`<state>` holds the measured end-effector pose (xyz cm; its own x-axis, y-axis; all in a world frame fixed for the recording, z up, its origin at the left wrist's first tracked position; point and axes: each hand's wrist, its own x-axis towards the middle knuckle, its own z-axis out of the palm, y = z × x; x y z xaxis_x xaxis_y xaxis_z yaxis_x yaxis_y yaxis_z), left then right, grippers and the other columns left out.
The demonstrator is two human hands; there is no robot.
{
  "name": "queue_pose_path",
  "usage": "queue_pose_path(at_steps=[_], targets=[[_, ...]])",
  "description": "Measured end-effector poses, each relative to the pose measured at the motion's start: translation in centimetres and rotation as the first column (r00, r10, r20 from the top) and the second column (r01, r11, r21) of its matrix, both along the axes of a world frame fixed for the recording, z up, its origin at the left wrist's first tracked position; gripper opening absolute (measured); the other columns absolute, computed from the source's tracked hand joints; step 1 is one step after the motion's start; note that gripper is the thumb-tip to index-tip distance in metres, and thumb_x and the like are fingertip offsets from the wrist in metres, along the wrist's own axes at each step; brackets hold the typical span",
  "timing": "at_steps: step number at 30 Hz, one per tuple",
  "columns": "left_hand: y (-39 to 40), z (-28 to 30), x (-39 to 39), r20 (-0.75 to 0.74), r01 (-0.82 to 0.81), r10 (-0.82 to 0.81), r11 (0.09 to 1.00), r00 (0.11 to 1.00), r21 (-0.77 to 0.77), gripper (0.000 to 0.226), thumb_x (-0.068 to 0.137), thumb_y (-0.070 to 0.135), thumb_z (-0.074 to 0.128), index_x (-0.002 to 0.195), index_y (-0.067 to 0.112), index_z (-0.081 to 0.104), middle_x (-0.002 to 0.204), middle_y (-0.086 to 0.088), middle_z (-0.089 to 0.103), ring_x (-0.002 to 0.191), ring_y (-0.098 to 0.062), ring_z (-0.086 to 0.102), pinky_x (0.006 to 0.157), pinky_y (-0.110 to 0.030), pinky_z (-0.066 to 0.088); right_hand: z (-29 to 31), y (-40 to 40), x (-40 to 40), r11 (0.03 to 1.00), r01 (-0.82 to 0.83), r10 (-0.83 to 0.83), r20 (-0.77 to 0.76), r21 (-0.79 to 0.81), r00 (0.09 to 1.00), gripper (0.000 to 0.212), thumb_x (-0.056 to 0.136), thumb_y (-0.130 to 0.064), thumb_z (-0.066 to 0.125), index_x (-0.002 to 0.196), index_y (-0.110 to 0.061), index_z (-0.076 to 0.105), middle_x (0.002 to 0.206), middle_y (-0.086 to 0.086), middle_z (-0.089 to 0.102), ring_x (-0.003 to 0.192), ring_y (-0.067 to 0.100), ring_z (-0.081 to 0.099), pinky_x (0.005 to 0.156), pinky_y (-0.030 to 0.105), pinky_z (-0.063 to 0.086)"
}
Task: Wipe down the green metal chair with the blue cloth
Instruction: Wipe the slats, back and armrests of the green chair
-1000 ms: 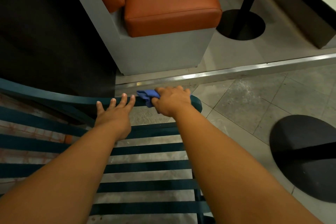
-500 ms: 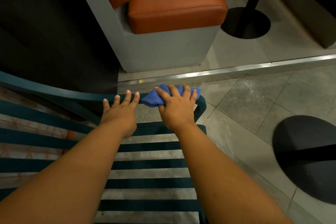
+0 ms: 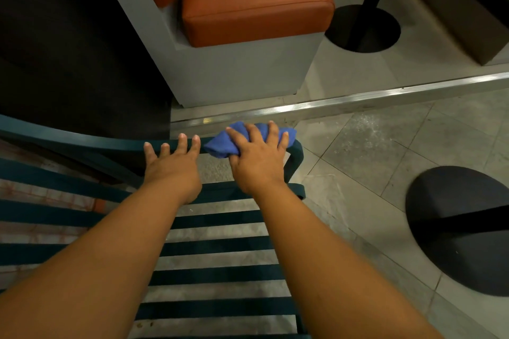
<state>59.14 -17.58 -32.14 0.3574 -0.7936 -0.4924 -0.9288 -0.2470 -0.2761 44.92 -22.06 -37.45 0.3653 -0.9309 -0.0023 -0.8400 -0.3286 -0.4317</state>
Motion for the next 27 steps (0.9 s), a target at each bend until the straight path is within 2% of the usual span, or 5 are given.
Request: queue_pose_path(at_steps=[5, 10, 18, 24, 27], targets=[[-0.5, -0.5, -3.8, -0.055, 0.021, -0.026, 0.996, 0.998, -0.082, 0.098, 0.087, 0.012, 0.052, 0.144, 0.038, -0.024, 0.157, 0.000, -0.024, 0.145, -0.036, -0.008, 0.111, -0.062, -0.009, -1.6, -2.1, -3.7, 0.995, 0.096, -0.102, 0.163, 0.040, 0.981, 0.046, 0.094, -0.041, 0.041, 0.140, -0.037, 0.039, 0.142, 0.001, 0.043, 0.133, 0.033, 0.029, 0.111, 0.054, 0.022], [-1.3, -0.6, -4.0, -0.065, 0.114, -0.118, 0.991, 0.991, -0.065, 0.100, 0.087, 0.007, 0.052, 0.143, 0.042, -0.024, 0.158, 0.003, -0.020, 0.146, -0.035, -0.004, 0.110, -0.061, -0.012, -2.6, -3.9, -5.7, 0.794, 0.234, -0.532, 0.455, 0.562, 0.714, 0.047, 0.085, -0.056, 0.033, 0.118, -0.030, 0.055, 0.115, 0.007, 0.059, 0.104, 0.027, 0.058, 0.094, 0.050, 0.048], [-2.5, 0.2, -4.2, -0.077, 0.114, -0.114, 0.993, 0.991, 0.004, 0.091, 0.088, 0.006, 0.051, 0.148, 0.041, -0.009, 0.160, 0.001, -0.012, 0.145, -0.036, 0.005, 0.115, -0.058, -0.002, 0.0, -3.5, -3.0, 0.992, 0.057, -0.059, 0.010, 0.116, 0.998, 0.040, 0.094, -0.043, 0.038, 0.133, -0.035, 0.044, 0.133, 0.002, 0.049, 0.126, 0.037, 0.034, 0.105, 0.056, 0.027], [-2.2, -0.3, -3.6, -0.131, 0.101, -0.104, 0.994, 0.986, -0.026, 0.101, 0.086, 0.002, 0.053, 0.145, 0.041, -0.019, 0.159, 0.001, -0.016, 0.145, -0.039, 0.003, 0.116, -0.058, 0.004, -1.2, -5.8, -6.7, 0.813, 0.031, -0.348, 0.443, 0.581, 0.826, 0.028, 0.093, -0.040, 0.042, 0.104, -0.023, 0.061, 0.102, 0.009, 0.066, 0.099, 0.030, 0.060, 0.090, 0.051, 0.050], [-2.0, -0.7, -3.5, -0.151, 0.069, -0.076, 0.996, 0.986, -0.050, 0.104, 0.085, 0.001, 0.054, 0.144, 0.043, -0.021, 0.159, 0.001, -0.017, 0.144, -0.040, 0.000, 0.116, -0.058, 0.006, -0.6, -6.7, -7.0, 0.752, 0.061, -0.398, 0.379, 0.656, 0.835, 0.031, 0.096, -0.036, 0.038, 0.096, -0.015, 0.060, 0.098, 0.014, 0.064, 0.097, 0.032, 0.060, 0.088, 0.045, 0.050]])
